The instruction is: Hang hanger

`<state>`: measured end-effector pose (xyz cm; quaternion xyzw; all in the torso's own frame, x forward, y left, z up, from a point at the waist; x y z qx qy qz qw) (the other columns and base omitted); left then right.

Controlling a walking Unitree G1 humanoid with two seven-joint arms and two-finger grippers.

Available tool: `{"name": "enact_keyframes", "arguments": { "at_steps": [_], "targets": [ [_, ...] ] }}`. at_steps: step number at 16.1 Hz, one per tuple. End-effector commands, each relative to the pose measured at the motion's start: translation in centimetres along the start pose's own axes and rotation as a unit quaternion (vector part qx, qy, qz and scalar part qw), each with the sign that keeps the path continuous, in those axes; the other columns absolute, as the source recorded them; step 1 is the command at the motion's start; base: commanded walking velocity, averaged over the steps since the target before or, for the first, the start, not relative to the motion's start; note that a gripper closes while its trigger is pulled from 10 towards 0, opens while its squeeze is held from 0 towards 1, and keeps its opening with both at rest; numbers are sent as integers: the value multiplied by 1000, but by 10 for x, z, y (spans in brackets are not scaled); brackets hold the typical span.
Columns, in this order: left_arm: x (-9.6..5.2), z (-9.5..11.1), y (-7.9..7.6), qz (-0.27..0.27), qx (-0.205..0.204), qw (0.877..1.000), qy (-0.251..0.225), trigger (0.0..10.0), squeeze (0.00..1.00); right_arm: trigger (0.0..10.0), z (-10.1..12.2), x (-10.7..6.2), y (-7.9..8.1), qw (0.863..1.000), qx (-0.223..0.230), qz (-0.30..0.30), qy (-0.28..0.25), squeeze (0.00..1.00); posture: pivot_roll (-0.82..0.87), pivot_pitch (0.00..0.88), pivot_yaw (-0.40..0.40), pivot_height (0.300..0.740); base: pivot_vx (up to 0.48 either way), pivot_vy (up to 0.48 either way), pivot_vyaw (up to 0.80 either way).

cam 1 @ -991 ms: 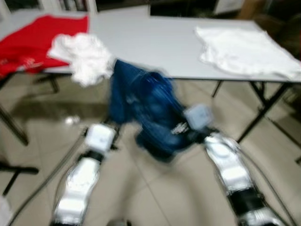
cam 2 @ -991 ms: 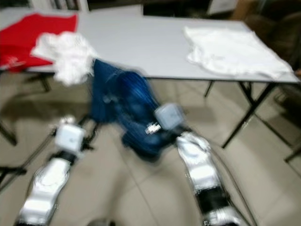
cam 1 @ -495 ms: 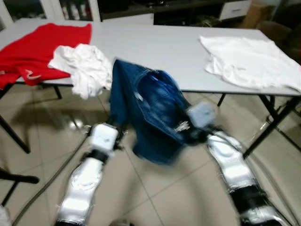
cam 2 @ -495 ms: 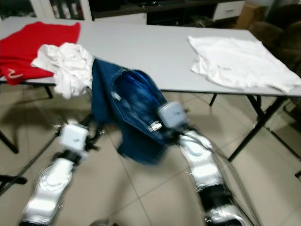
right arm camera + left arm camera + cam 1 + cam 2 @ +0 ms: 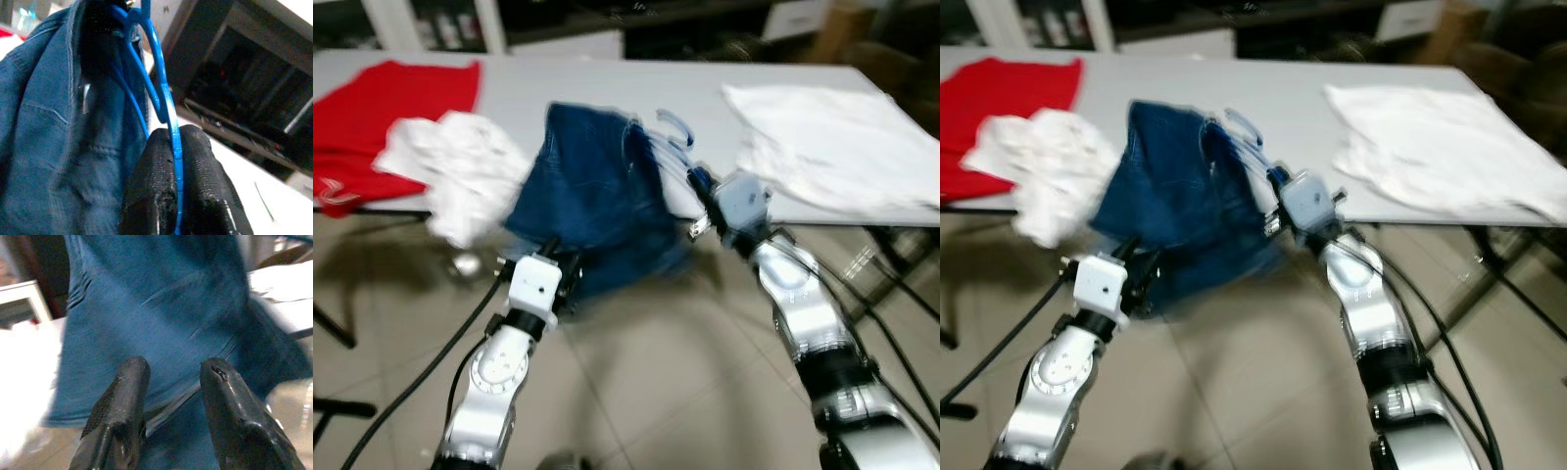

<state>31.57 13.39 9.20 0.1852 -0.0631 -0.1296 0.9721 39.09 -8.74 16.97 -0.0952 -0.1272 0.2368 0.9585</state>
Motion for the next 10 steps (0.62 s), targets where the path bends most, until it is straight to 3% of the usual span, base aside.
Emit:
{"name": "enact_keyframes", "arguments": {
  "at_steps": [1, 7, 10],
  "targets": [
    [2, 2, 2, 1, 3, 1000, -2, 10000, 0, 10000, 9, 2, -11, 1000, 2, -21, -19, 0, 39, 29, 0, 740, 480, 0, 0],
    [2, 3, 2, 2, 5, 1000, -3, 10000, 0, 10000, 22, 19, -33, 996, 24, -78, -38, 0, 47, 24, 1, 740, 480, 0, 0],
    [2, 3, 2, 1, 5, 1000, -3, 10000, 0, 10000, 29, 24, -54, 991, 38, -120, -44, 0, 47, 18, 2, 740, 480, 0, 0]
  ]
}}
Point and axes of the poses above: a point about 5 cm out from each wrist's last joint towards the gripper, its own x axis pointing out of the wrist towards the gripper, its own z axis along the axis of the wrist's last joint, y = z × x, the point moved 6 cm from there along x, pointing out of the wrist towards the gripper, and after that the axes turned 8 degrees about x, right-handed, at the moved point
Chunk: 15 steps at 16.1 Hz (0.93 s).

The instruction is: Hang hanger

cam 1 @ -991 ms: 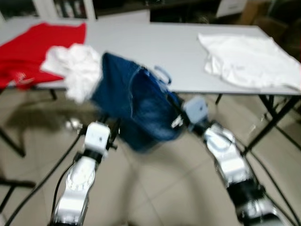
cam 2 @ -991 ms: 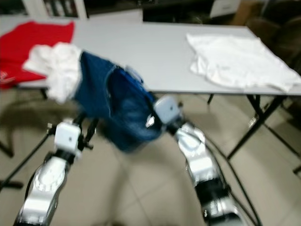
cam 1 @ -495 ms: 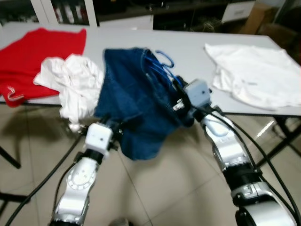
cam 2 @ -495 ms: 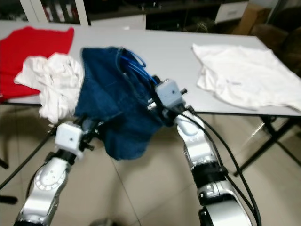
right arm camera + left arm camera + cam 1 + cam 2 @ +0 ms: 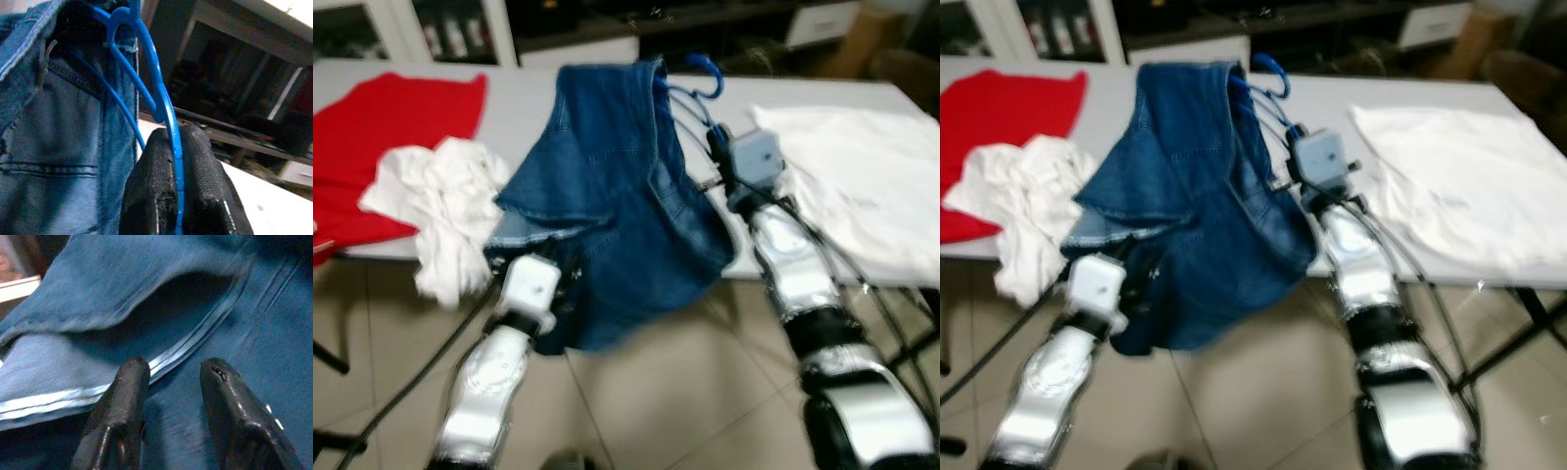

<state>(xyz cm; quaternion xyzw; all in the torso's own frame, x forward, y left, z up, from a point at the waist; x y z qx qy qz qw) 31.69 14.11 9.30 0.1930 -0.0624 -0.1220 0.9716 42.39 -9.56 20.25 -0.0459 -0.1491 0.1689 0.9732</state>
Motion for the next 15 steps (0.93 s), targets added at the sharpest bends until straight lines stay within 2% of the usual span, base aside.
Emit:
{"name": "enact_keyframes", "arguments": {
  "at_steps": [1, 8, 10, 11, 12, 13, 15],
  "targets": [
    [3, 5, -6, -7, -4, 1000, -6, 10000, 0, 10000, 14, 1, -29, 999, 4, -48, -25, 0, 46, 18, 2, 740, 480, 0, 0],
    [3, 5, -8, -3, -9, 1000, -8, 10000, 0, 10000, 26, 13, -35, 997, 1, -61, -39, 0, 48, 17, -10, 740, 402, 0, 0],
    [3, 5, -8, -1, -10, 1000, -8, 10000, 0, 10000, 16, 12, -28, 999, 1, -46, -23, 0, 48, 18, -12, 740, 0, 0, 0],
    [2, 6, -9, 0, -13, 1000, -9, 10000, 0, 10000, 0, 8, -18, 1000, -2, -24, 7, 0, 47, 17, -11, 740, 0, 0, 0],
    [2, 6, -9, 0, -14, 1000, -9, 10000, 0, 10000, -3, 7, -15, 1000, -2, -18, 14, 0, 47, 17, -11, 740, 0, 0, 0],
    [2, 7, -10, -1, -16, 1000, -12, 10000, 0, 10000, -16, 4, -7, 999, -3, 3, 41, 0, 45, 20, -9, 740, 0, 0, 0],
    [3, 8, -10, -2, -14, 1000, -14, 10000, 0, 10000, -41, -7, 8, 994, -14, 51, 94, 0, 42, 22, -6, 740, 0, 0, 0]
  ]
}}
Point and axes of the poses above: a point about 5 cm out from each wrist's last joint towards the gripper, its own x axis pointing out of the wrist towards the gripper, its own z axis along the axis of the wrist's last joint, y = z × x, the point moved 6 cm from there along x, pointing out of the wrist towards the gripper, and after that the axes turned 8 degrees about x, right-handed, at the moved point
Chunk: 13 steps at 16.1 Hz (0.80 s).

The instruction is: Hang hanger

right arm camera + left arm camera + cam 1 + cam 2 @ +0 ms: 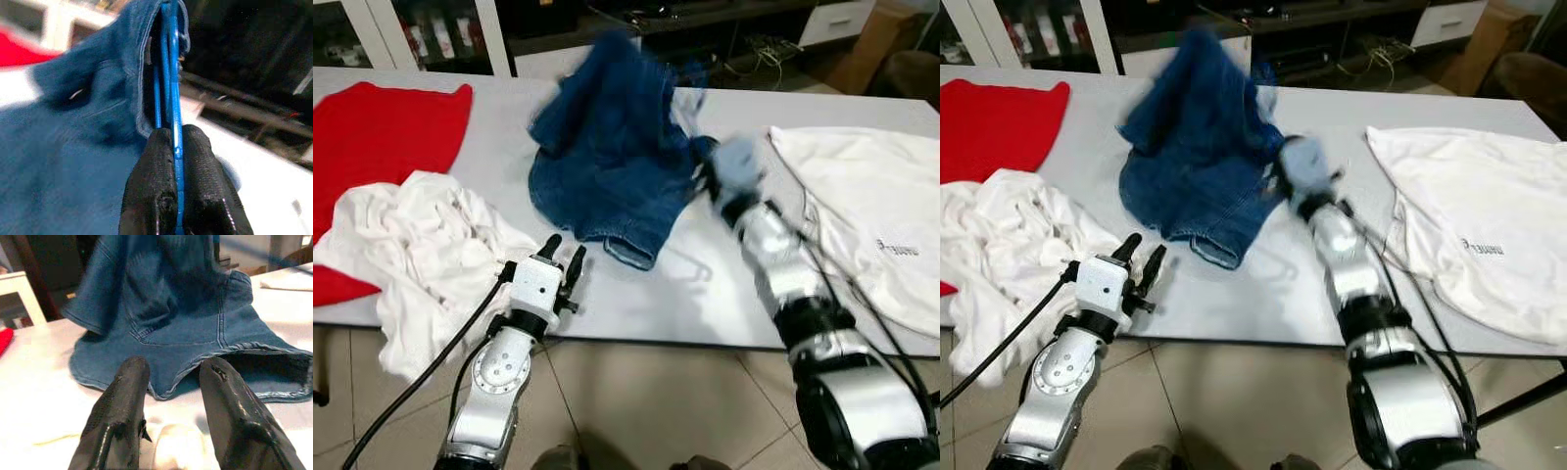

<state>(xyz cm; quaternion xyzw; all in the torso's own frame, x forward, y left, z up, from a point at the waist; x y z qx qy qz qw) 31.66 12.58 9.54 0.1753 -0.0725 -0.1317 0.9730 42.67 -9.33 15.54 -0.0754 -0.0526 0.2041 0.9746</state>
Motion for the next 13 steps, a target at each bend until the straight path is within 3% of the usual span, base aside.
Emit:
{"name": "enact_keyframes", "arguments": {
  "at_steps": [1, 6, 7, 8, 12, 13],
  "targets": [
    [-1, 1, 3, 5, 4, 1000, -2, 10000, 0, 10000, -6, -1, 3, 999, -19, 20, 20, 0, 39, 25, -5, 740, 0, 0, 0],
    [0, 2, 1, -2, 5, 1000, -6, 10000, 0, 10000, -36, -22, 9, 990, -70, 87, 88, 0, 29, 23, 2, 740, 0, 0, 0],
    [0, 2, 0, -4, 5, 1000, -8, 10000, 0, 10000, -45, -33, 8, 980, -111, 120, 115, 0, 27, 21, 3, 740, 0, 0, 0],
    [0, 2, 0, -4, 5, 1000, -8, 10000, 0, 10000, -46, -35, 8, 977, -122, 128, 121, 0, 27, 21, 3, 740, 0, 0, 0],
    [2, 3, -3, -14, 9, 1000, -11, 10000, 0, 10000, -38, -45, -21, 954, -223, 136, 146, 0, 10, 21, 4, 740, 0, 0, 0],
    [2, 3, -6, -18, 13, 1000, -12, 10000, 0, 10000, -35, -46, -30, 943, -264, 137, 151, 0, 9, 21, 2, 740, 0, 0, 0]
  ]
}}
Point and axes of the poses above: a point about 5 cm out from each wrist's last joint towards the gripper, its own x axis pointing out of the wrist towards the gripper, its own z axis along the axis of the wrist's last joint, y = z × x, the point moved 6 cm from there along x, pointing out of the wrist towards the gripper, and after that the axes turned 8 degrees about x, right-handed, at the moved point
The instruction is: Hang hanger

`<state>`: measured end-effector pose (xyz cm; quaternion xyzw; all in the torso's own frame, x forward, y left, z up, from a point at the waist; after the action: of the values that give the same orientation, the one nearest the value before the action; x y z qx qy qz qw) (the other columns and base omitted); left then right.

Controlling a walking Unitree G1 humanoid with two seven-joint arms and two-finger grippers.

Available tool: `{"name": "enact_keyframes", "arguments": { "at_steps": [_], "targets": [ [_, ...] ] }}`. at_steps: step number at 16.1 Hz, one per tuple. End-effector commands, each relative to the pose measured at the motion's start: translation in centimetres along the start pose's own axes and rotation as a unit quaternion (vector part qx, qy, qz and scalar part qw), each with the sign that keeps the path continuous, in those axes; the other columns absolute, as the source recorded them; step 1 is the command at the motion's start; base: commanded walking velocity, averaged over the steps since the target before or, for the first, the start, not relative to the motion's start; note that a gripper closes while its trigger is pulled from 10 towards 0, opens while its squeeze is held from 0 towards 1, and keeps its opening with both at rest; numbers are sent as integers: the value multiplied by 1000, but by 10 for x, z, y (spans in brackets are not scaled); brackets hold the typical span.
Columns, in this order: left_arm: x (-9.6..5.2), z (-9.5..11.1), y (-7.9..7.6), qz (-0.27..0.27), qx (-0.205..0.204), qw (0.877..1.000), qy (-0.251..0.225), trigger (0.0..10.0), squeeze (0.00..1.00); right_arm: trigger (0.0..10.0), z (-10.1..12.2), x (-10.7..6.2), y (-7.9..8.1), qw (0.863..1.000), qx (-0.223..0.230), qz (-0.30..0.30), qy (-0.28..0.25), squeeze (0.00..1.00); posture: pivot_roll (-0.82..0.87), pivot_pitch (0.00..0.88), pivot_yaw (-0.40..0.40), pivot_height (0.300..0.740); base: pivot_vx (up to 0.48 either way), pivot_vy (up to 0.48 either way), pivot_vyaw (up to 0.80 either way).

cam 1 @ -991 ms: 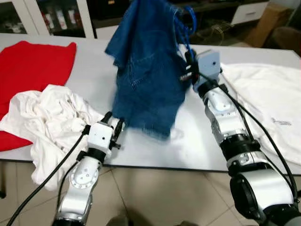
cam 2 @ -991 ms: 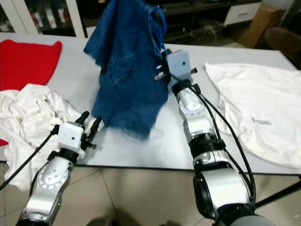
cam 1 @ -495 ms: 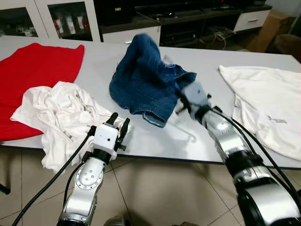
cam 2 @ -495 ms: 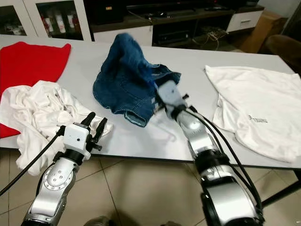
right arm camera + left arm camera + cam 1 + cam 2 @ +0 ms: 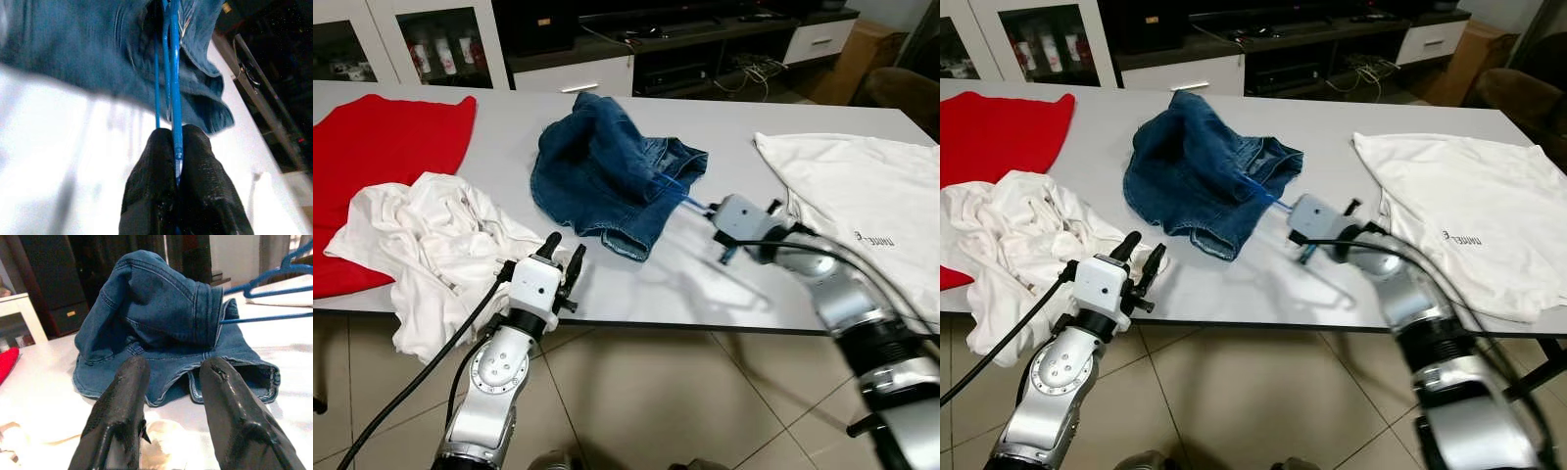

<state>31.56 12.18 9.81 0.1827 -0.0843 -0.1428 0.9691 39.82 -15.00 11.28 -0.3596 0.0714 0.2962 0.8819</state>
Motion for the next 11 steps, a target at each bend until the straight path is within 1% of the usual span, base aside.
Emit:
{"name": "enact_keyframes", "arguments": {
  "at_steps": [1, 2, 4, 6, 7, 9, 10, 11],
  "targets": [
    [2, -1, -4, -10, 6, 1000, -1, 10000, 0, 10000, 12, -1, -7, 999, -36, 3, -10, 0, 10, 21, -1, 740, 0, 0, 0],
    [2, 0, -4, -9, 5, 1000, -1, 10000, 0, 10000, 12, -6, -10, 999, -48, 17, -10, 0, 10, 20, -3, 740, 0, 0, 0],
    [2, -1, -5, -8, 4, 1000, -1, 10000, 0, 10000, 14, -12, -12, 998, -51, 33, -15, 0, 11, 21, -4, 740, 0, 0, 0],
    [1, -1, -5, -9, 4, 1000, -1, 10000, 0, 10000, 11, -22, -10, 996, -61, 66, -8, 0, 10, 21, -2, 740, 0, 0, 0],
    [1, -1, -5, -10, 4, 1000, -2, 10000, 0, 10000, 10, -24, -12, 996, -58, 70, -8, 0, 10, 21, -2, 740, 0, 0, 0],
    [2, 0, -5, -11, 4, 1000, -4, 10000, 0, 10000, 14, -30, -21, 997, -23, 64, -22, 0, 8, 21, 1, 740, 0, 0, 0],
    [2, 0, -5, -12, 4, 1000, -5, 10000, 0, 10000, 23, -32, -29, 998, 9, 54, -43, 0, 5, 19, 5, 740, 0, 0, 0],
    [2, 0, -6, -13, 4, 1000, -5, 10000, 0, 10000, 28, -33, -32, 997, 23, 50, -54, 0, 5, 19, 5, 740, 0, 0, 0]
  ]
}}
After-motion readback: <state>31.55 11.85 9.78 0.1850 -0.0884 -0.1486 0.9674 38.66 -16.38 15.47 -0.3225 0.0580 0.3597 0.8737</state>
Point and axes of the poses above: a point about 5 cm out from each wrist's last joint towards the gripper, its own x axis pointing out of the wrist towards the gripper, its own z axis along the axis of the wrist's last joint, y = z × x, the point moved 6 cm from there along x, pointing out of the wrist towards the gripper, and after that the axes turned 8 degrees about x, right-handed, at the moved point
